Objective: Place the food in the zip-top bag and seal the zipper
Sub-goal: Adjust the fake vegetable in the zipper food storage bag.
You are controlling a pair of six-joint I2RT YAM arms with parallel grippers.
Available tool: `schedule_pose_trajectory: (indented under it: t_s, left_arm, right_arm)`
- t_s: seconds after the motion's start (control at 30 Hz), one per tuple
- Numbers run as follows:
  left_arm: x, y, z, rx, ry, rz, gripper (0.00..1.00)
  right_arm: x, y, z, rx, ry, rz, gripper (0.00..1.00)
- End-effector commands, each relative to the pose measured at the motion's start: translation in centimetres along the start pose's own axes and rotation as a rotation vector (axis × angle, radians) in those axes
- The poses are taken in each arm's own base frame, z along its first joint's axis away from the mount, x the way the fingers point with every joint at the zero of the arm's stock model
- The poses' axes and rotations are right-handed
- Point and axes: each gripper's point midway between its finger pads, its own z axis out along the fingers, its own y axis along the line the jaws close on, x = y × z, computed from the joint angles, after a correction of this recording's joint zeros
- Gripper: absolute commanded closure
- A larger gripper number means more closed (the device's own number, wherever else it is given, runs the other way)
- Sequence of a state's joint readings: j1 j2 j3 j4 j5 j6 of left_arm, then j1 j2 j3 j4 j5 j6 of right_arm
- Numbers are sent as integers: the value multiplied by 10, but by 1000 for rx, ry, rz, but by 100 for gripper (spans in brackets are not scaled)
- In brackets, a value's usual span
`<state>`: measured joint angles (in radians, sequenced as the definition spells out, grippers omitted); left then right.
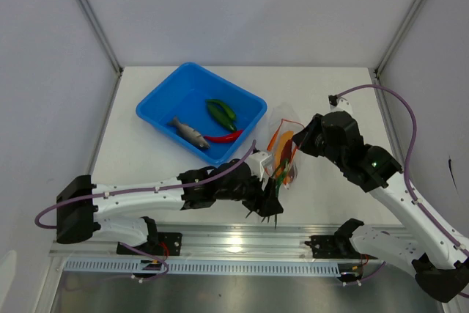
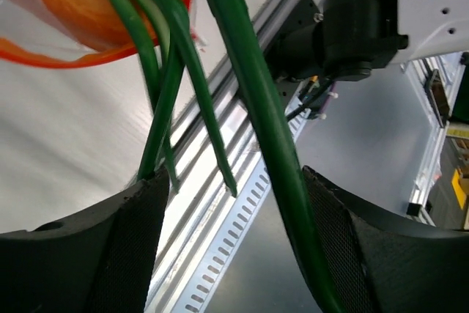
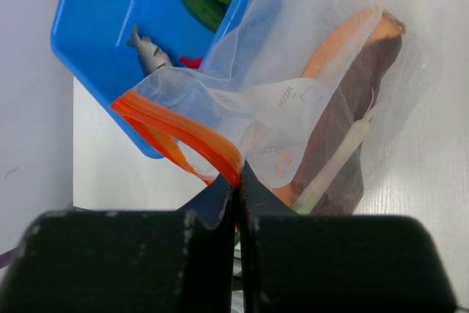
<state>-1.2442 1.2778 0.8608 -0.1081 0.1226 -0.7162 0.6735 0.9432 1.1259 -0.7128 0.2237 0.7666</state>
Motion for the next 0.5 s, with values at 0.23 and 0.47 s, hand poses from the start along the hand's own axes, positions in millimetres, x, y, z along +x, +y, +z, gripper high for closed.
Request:
schedule_pose_trajectory:
  t_s: [0.23,0.47]
  left_arm:
    - [-11,17,-12,-128,-83,-53,45]
    - [-11,16,-4,-134,-62,-38,51]
  right_arm:
    - [-17,15,-5,-63,-73,28,100]
    - [-12,16,0,-65,-58,26,100]
